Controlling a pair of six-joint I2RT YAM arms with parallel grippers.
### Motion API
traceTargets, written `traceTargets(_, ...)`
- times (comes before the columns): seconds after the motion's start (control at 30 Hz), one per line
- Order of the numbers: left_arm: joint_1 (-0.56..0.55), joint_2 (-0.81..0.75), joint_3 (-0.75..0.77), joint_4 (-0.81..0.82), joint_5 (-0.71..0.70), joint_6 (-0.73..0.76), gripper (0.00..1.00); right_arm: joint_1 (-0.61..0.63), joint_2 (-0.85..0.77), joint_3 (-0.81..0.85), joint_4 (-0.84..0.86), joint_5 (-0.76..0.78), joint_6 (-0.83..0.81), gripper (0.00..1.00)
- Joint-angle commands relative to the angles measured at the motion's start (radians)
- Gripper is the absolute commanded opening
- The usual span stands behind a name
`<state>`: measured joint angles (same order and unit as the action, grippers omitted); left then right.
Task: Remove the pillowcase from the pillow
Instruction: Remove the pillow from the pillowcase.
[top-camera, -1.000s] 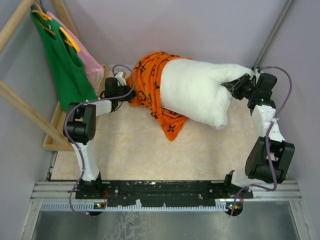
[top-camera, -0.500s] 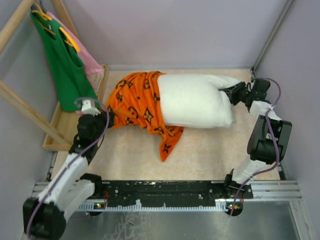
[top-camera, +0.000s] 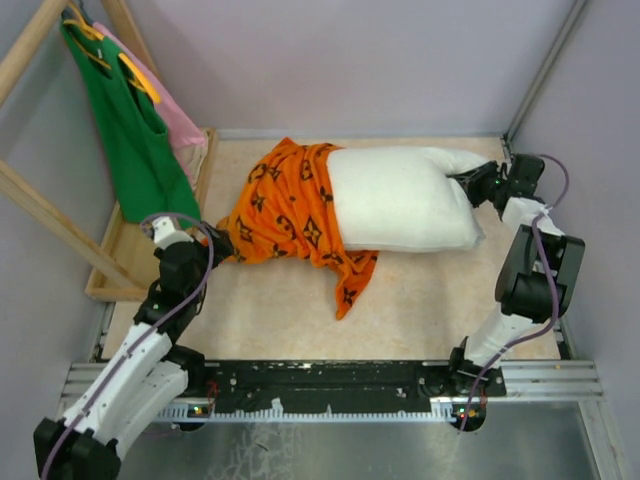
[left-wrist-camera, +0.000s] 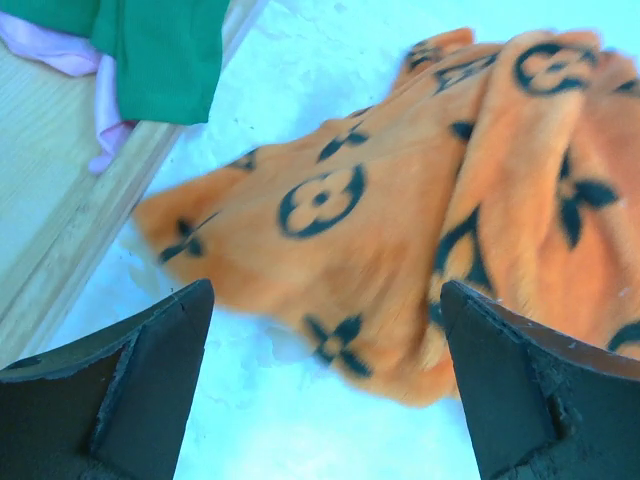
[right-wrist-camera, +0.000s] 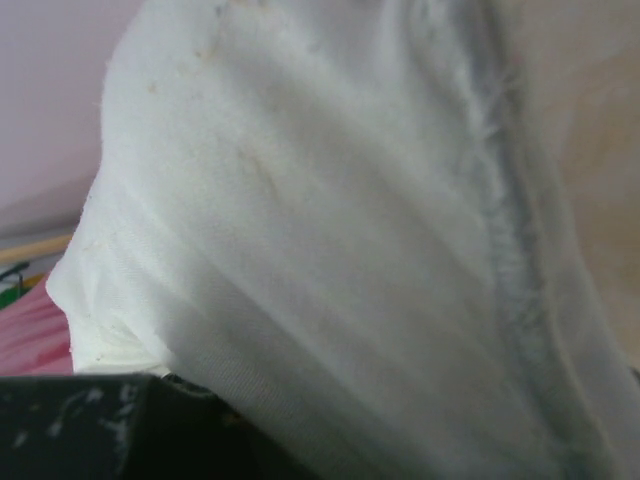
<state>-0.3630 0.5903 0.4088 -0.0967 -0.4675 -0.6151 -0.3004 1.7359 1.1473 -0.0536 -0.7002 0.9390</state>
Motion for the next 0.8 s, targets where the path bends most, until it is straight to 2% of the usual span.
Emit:
traceTargets(0.0, 0.009, 0.251, 0.195, 0.074, 0.03, 0.145, 1.0, -0.072, -0.062, 0.073, 0.189, 0.261, -0.008, 0.0)
traceTargets(0.07, 0.01, 0.319, 0.273, 0.08, -0.005, 0.177, 1.0, -0.073, -0.073, 0.067, 0.185, 0.259, -0.017, 0.0)
traceTargets(0.13, 0.017, 0.364, 0.304, 0.189, 0.019, 0.289, 1.0, -0.072, -0.102, 0.056, 0.184, 0.254, -0.024, 0.0)
traceTargets(0.23, 0.056, 0.499, 0.422, 0.217, 0.149, 0.359, 1.0, -0.065, -0.133, 0.037, 0.184, 0.255, -0.032, 0.0)
traceTargets(0.4, 0.059, 0.799, 0.624, 0.287, 0.449, 0.514, 1.0, -0.008, -0.138, 0.075, 0.132, 0.241, -0.083, 0.0)
traceTargets(0.57, 0.058, 1.074, 0.801, 0.431, 0.577, 0.585, 1.0, 0.014, -0.144, 0.105, 0.1, 0.206, -0.111, 0.0)
traceTargets(0.7, 0.059, 1.314, 1.029, 0.413, 0.666, 0.65, 1.0, 0.021, -0.157, 0.105, 0.086, 0.183, -0.128, 0.0)
traceTargets(0.77, 0.059, 1.426, 1.156, 0.338, 0.717, 0.682, 1.0, 0.02, -0.159, 0.106, 0.075, 0.171, -0.142, 0.0)
